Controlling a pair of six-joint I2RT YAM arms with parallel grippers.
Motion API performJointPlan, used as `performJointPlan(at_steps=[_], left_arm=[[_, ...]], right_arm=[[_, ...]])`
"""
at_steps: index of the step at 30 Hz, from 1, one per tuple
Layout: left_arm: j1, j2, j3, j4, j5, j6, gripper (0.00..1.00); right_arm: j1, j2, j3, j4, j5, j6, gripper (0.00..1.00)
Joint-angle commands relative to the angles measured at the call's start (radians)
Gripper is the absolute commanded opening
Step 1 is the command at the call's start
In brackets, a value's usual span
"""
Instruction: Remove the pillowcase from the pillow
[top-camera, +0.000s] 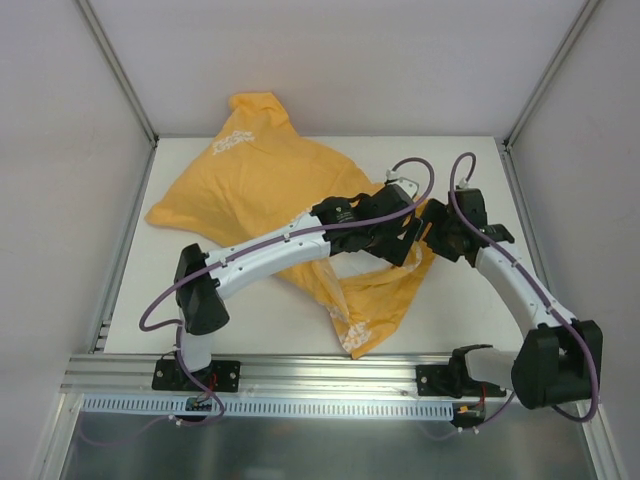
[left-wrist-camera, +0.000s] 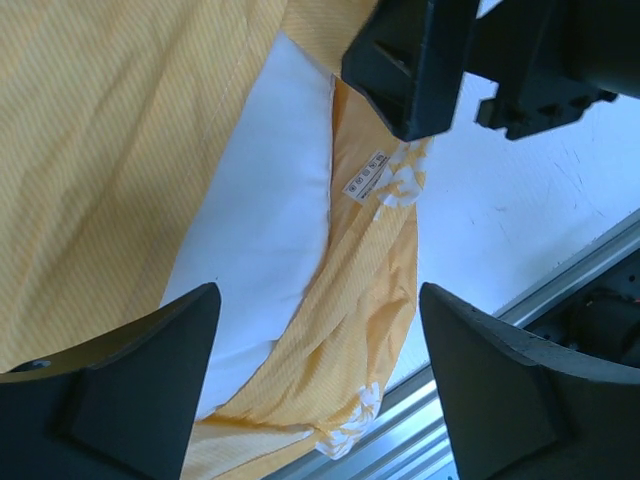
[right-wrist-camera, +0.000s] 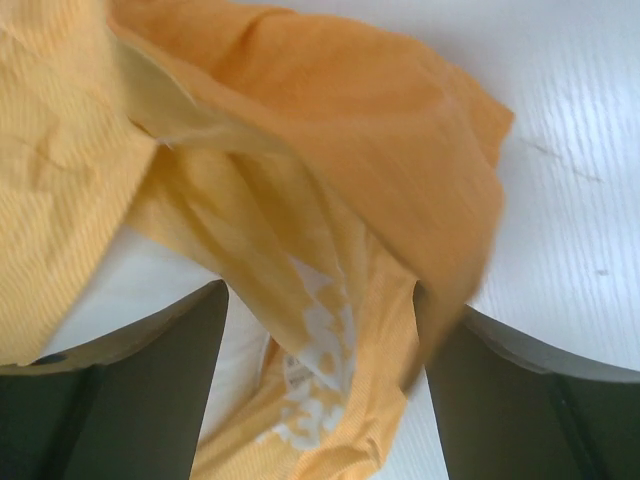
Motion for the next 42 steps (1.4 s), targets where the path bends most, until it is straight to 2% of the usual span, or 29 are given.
performJointPlan(at_steps=[1,3,6,7,8,10,11,14,18,23,28,30,34,37,40,42], left_arm=[[0.021,-0.022,-0.023,0.003,-0.048,-0.028,0.85],[0.044,-0.019,-0.069,0.003,-0.060,-0.042,0.86],[0.066,-0.014,-0.122,-0.009,-0.077,-0.055,0.87],[0.068,-0.014,-0.136,-0.016,-0.085,-0.057,0.87],[0.068,-0.013,-0.159,-0.022,-0.091,-0.060,0.86],[0.071,-0.014,-0.177,-0.023,-0.102,-0.068,0.85],[0.072,-0.016,-0.191,-0.023,-0.102,-0.071,0.84],[0.083,-0.013,-0.207,-0.023,-0.109,-0.078,0.84],[0.107,-0.005,-0.221,-0.023,-0.122,-0.085,0.99],[0.120,-0.002,-0.201,-0.023,-0.105,-0.078,0.98],[0.092,0.029,-0.130,-0.023,-0.082,-0.039,0.93],[0.081,0.044,-0.118,-0.023,-0.063,-0.031,0.90],[0.057,0.046,-0.116,-0.023,-0.034,-0.040,0.85],[0.014,0.042,-0.119,-0.023,-0.058,-0.037,0.90],[-0.038,0.052,-0.104,-0.023,-0.085,-0.051,0.95],[-0.073,0.064,-0.092,-0.022,-0.175,-0.065,0.96]], right_arm=[[-0.004,0.086,0.077,0.071,-0.052,-0.053,0.79],[-0.012,0.170,0.130,0.052,-0.018,-0.070,0.79],[-0.073,0.230,0.157,0.051,-0.004,-0.056,0.62],[-0.090,0.238,0.155,0.051,-0.004,-0.047,0.52],[-0.108,0.243,0.152,0.052,-0.004,-0.039,0.35],[-0.139,0.252,0.147,0.054,-0.006,-0.033,0.17],[-0.144,0.253,0.144,0.052,-0.010,-0.033,0.01],[-0.144,0.231,0.111,0.075,-0.044,-0.031,0.01],[-0.142,0.168,0.016,0.123,-0.093,-0.011,0.01],[-0.115,0.048,-0.176,0.167,-0.139,0.024,0.01],[0.038,-0.082,-0.340,0.219,-0.167,0.137,0.01],[0.120,-0.136,-0.365,0.238,-0.170,0.180,0.01],[0.139,-0.225,-0.391,0.236,-0.156,0.225,0.01],[0.114,-0.286,-0.357,0.192,-0.139,0.211,0.01],[0.065,-0.308,-0.337,0.189,-0.191,0.214,0.01],[0.047,-0.309,-0.330,0.189,-0.217,0.220,0.01]])
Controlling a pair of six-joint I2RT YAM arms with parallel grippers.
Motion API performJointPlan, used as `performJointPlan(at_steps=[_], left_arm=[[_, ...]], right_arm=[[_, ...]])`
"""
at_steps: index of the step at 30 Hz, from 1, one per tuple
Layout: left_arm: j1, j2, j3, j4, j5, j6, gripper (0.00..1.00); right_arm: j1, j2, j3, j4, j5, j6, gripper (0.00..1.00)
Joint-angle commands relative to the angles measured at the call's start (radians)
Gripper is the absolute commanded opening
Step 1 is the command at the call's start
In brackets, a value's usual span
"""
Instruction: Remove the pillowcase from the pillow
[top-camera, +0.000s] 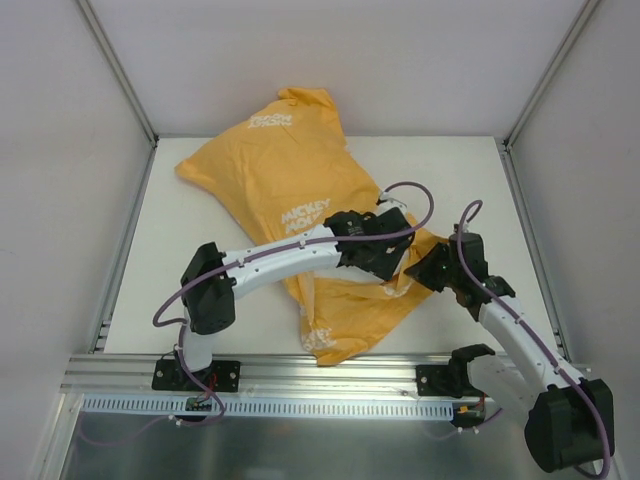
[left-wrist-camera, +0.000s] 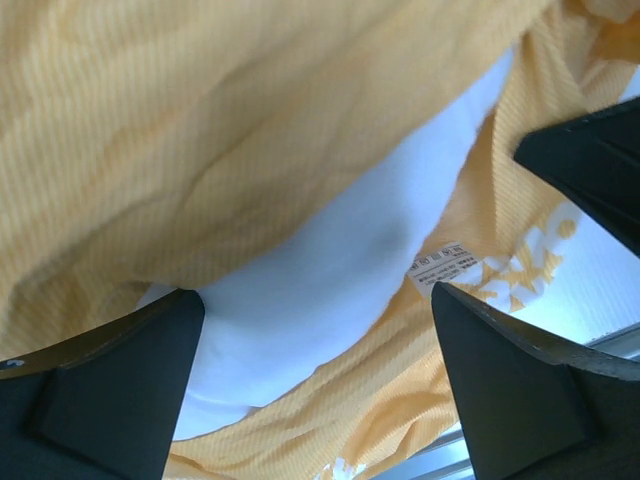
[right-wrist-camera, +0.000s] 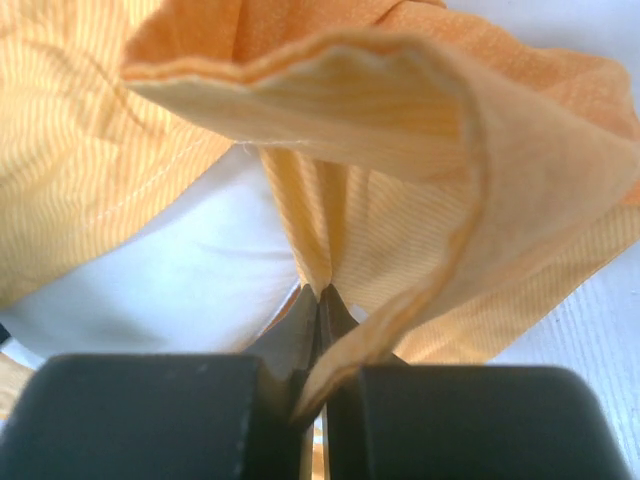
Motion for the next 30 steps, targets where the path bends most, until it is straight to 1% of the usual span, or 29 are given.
performJointPlan(at_steps=[1,3,9,13,15,16,17,18,19,20,21,22,24,25,26,28,29,30], left_arm=[[-0.082,0.040,0.064,0.023,-0.084,-0.020,0.96],[-0.106,0.064,0.084,0.023,-0.145,-0.017,0.97],[-0.108,0.175,0.159,0.025,-0.297,0.019,0.97],[-0.105,0.279,0.184,0.025,-0.309,0.022,0.95],[-0.105,0.298,0.172,0.025,-0.305,0.014,0.93],[-0.102,0.308,0.167,0.026,-0.302,0.004,0.83],[-0.097,0.308,0.162,0.023,-0.296,-0.001,0.69],[-0.085,0.299,0.146,0.023,-0.288,-0.009,0.52],[-0.077,0.263,0.132,0.023,-0.273,-0.038,0.31],[-0.065,0.237,0.098,0.023,-0.253,-0.056,0.00],[-0.030,0.203,0.075,0.025,-0.221,-0.094,0.00],[-0.011,0.127,0.055,0.026,-0.149,-0.118,0.00],[0.027,0.050,-0.003,0.032,-0.070,-0.151,0.00],[0.059,-0.018,-0.017,0.038,0.004,-0.153,0.00],[0.073,-0.044,-0.040,0.054,0.043,-0.150,0.00],[0.099,-0.107,-0.051,0.062,0.106,-0.141,0.00],[0.102,-0.121,-0.056,0.069,0.146,-0.138,0.00],[0.107,-0.132,-0.056,0.072,0.163,-0.132,0.00]], right_arm=[[-0.027,-0.018,0.050,-0.023,-0.059,0.030,0.01],[-0.036,-0.019,0.050,-0.023,-0.082,0.041,0.01],[-0.044,-0.058,0.035,-0.022,-0.107,0.078,0.01],[-0.051,-0.081,0.019,-0.022,-0.113,0.105,0.01],[-0.057,-0.094,0.013,-0.022,-0.116,0.109,0.01],[-0.061,-0.096,0.013,-0.023,-0.116,0.109,0.01],[-0.064,-0.097,0.010,-0.023,-0.110,0.107,0.01],[-0.065,-0.097,0.009,-0.025,-0.102,0.104,0.01],[-0.065,-0.097,0.010,-0.049,-0.093,0.083,0.01],[-0.067,-0.096,0.021,-0.065,-0.063,0.064,0.01],[-0.068,-0.091,0.030,-0.115,-0.038,0.044,0.03],[-0.068,-0.088,0.041,-0.138,0.009,0.003,0.05],[-0.070,-0.081,0.074,-0.186,0.048,-0.039,0.17],[-0.070,-0.078,0.090,-0.198,0.069,-0.060,0.23],[-0.070,-0.068,0.105,-0.209,0.076,-0.103,0.34],[-0.065,-0.033,0.165,-0.249,0.088,-0.144,0.44],[-0.053,-0.022,0.191,-0.269,0.118,-0.178,0.50],[-0.039,-0.015,0.241,-0.307,0.149,-0.192,0.53]])
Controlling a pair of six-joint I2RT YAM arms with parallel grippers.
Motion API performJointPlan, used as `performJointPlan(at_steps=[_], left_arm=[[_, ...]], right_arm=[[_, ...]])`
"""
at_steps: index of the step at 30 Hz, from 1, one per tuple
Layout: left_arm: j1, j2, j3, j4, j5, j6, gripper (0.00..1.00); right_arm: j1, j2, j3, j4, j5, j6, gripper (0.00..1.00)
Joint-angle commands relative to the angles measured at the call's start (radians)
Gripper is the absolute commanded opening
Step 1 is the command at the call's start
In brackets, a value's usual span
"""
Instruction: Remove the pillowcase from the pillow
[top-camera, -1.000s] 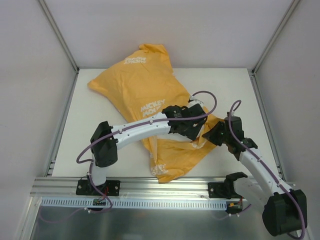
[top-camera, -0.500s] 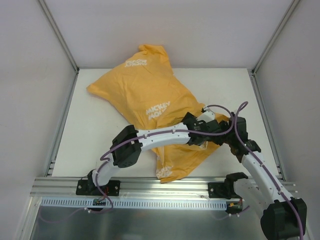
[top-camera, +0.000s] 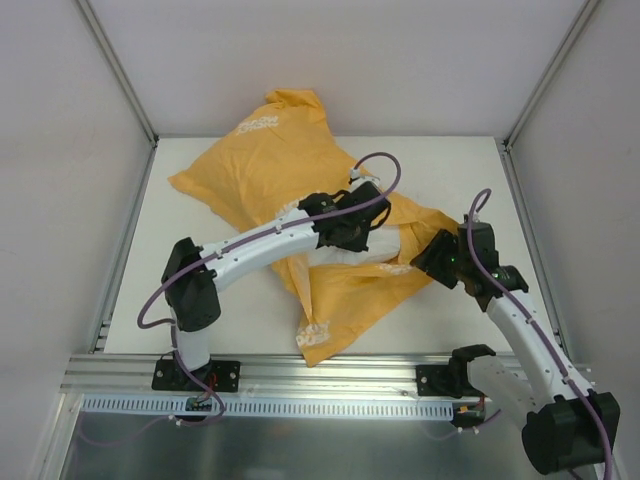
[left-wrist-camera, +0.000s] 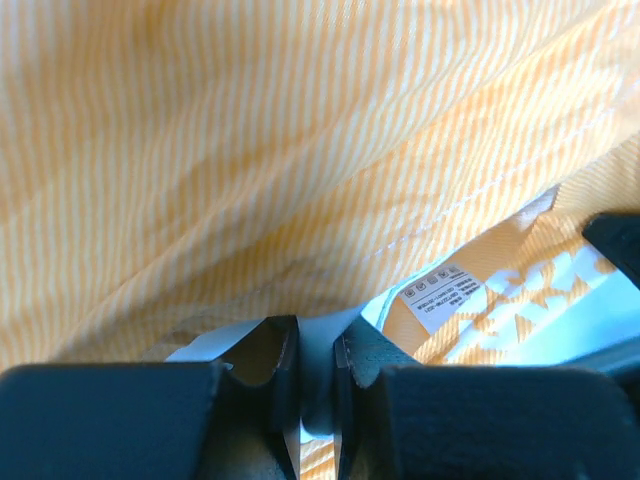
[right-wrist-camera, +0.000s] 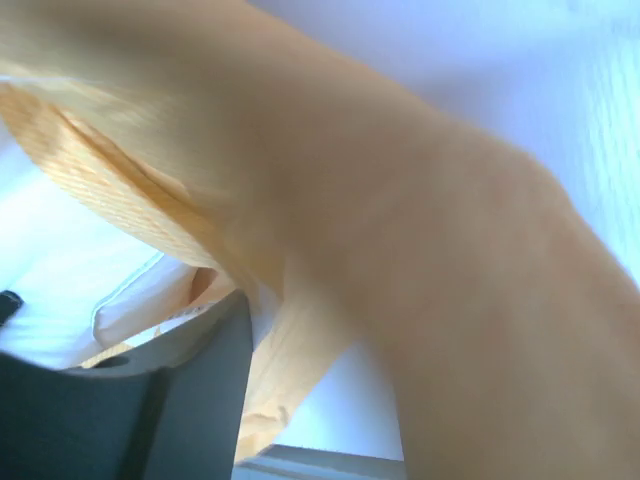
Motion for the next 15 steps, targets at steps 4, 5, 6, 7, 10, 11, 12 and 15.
performJointPlan(at_steps=[4,5,6,7,10,11,12,15], left_arm=[[0.038,-0.115,-0.010,0.019,0.187,-0.034,0.00],[0.043,-0.117,-0.012,0.019,0.190,-0.037,0.00],[0.044,-0.118,-0.013,0.019,0.195,-0.043,0.00],[0.047,-0.117,-0.018,0.019,0.201,-0.047,0.00],[0.052,-0.112,-0.018,0.022,0.222,-0.055,0.00],[0.052,-0.112,-0.018,0.022,0.225,-0.058,0.00],[0.052,-0.112,-0.015,0.023,0.227,-0.060,0.00],[0.052,-0.123,-0.009,0.023,0.235,-0.063,0.00]], right_arm=[[0.083,0.004,0.205,-0.118,0.183,-0.149,0.66],[0.088,-0.016,0.217,-0.118,0.179,-0.151,0.69],[0.093,-0.027,0.226,-0.110,0.171,-0.154,0.71],[0.103,-0.039,0.243,-0.105,0.157,-0.157,0.73],[0.131,-0.053,0.277,-0.098,0.134,-0.174,0.81],[0.137,-0.042,0.307,-0.105,0.131,-0.183,0.85],[0.145,-0.010,0.324,-0.122,0.131,-0.194,0.86],[0.157,0.079,0.363,-0.132,0.133,-0.224,0.89]])
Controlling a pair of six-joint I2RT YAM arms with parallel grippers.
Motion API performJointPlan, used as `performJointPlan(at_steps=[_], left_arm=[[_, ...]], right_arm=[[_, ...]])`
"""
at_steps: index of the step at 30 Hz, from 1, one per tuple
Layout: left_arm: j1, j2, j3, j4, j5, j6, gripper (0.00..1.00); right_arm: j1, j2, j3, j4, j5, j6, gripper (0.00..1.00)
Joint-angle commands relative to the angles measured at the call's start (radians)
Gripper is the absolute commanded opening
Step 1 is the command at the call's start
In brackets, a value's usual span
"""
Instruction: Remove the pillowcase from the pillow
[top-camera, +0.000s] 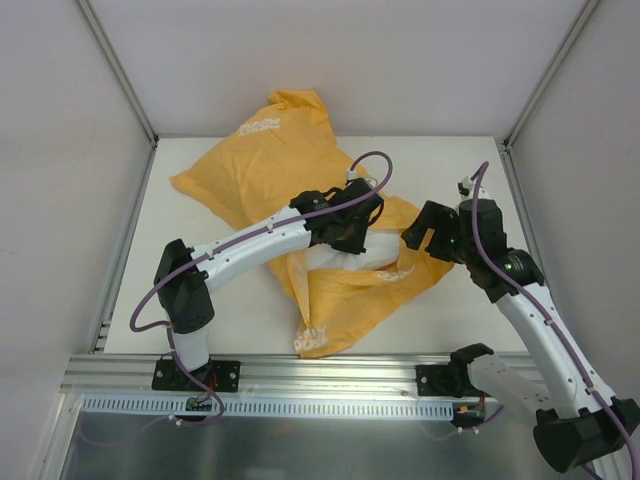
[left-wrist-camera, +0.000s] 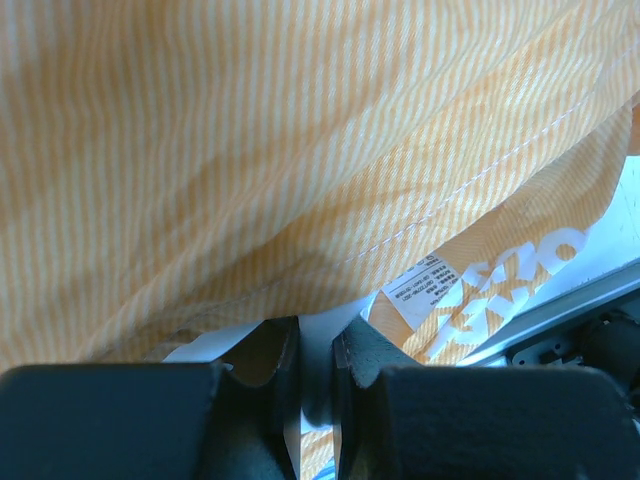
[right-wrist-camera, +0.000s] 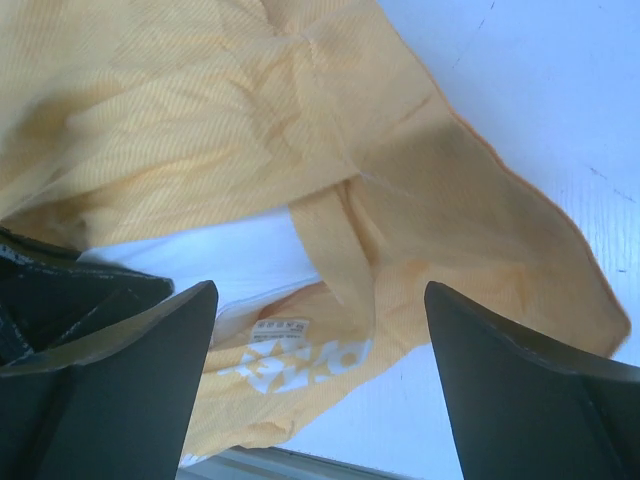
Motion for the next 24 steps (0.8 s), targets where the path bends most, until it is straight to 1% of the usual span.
performJointPlan(at_steps=[1,2,3,5,6,7,9,10,12,13,14,15,18,24], left_arm=[[0.004,-0.052,0.024,0.039,0.079,-0.050,0.00],[0.003,-0.057,0.027,0.039,0.083,-0.050,0.00],[0.004,-0.065,0.030,0.039,0.086,-0.049,0.00],[0.004,-0.074,0.035,0.036,0.094,-0.044,0.00],[0.004,-0.086,0.033,0.037,0.096,-0.046,0.00],[0.006,-0.097,0.028,0.037,0.096,-0.044,0.00],[0.010,-0.129,0.021,0.037,0.103,-0.046,0.00],[0.015,-0.141,0.013,0.039,0.108,-0.047,0.00],[0.019,-0.173,0.007,0.037,0.129,-0.036,0.00],[0.024,-0.184,0.004,0.037,0.140,-0.032,0.00],[0.026,-0.209,-0.001,0.037,0.161,-0.029,0.00],[0.027,-0.219,-0.008,0.037,0.166,-0.026,0.00],[0.038,-0.267,-0.021,0.037,0.174,-0.026,0.00],[0.076,-0.358,-0.042,0.040,0.174,-0.032,0.00]], right_arm=[[0.014,0.094,0.058,-0.027,-0.005,-0.072,0.90],[0.015,0.121,0.068,-0.025,-0.005,-0.077,0.89],[0.017,0.173,0.071,-0.013,-0.040,-0.081,0.89],[0.017,0.219,0.076,-0.007,-0.031,-0.092,0.80],[0.017,0.258,0.079,-0.010,0.015,-0.095,0.75],[0.015,0.272,0.079,-0.014,0.036,-0.097,0.68],[0.003,0.287,0.064,-0.016,0.075,-0.095,0.60],[-0.009,0.289,0.056,-0.013,0.078,-0.091,0.49],[-0.051,0.284,0.035,0.004,0.071,-0.078,0.35],[-0.066,0.276,0.027,0.010,0.066,-0.074,0.21],[-0.081,0.273,0.021,0.021,0.058,-0.069,0.17],[-0.113,0.273,0.015,0.026,0.048,-0.069,0.09],[-0.163,0.276,0.010,0.033,0.028,-0.066,0.01],[-0.192,0.276,0.002,0.052,-0.005,-0.052,0.01]])
